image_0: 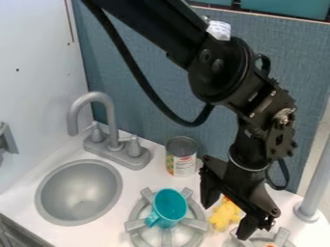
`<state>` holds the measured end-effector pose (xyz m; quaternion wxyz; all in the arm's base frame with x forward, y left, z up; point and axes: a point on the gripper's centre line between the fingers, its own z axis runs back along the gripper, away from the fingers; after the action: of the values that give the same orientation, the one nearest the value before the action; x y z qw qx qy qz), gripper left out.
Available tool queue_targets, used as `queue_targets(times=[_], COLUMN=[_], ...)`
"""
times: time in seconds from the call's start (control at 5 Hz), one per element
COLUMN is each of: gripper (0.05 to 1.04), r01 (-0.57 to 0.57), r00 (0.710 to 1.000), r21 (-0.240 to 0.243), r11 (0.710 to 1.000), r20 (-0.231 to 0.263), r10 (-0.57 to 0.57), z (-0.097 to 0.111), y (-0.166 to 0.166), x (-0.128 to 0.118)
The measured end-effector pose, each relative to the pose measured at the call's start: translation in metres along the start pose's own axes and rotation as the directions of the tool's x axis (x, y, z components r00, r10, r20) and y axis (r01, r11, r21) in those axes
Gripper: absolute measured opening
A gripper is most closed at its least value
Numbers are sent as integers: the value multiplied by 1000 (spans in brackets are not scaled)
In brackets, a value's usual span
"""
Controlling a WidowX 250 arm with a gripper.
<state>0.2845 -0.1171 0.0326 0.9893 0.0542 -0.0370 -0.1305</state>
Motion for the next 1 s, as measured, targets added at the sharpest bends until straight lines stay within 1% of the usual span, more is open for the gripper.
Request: queue_targets(times=[0.2,0.4,0.6,0.8,1.0], gripper=[1007,1007,1007,1007,1007], r01=[8,31,68,87,92], r00=[999,998,996,993,991], r21=[4,-18,-52,-88,-100], r11=[1000,999,996,992,991], r20=[-37,-45,-48,-72,-87], r10=[-7,-32,-70,-93,-100], z=[-11,-25,-36,-53,-65], y=[-1,-9,-18,-28,-34], x=[-5,6,16,23,35])
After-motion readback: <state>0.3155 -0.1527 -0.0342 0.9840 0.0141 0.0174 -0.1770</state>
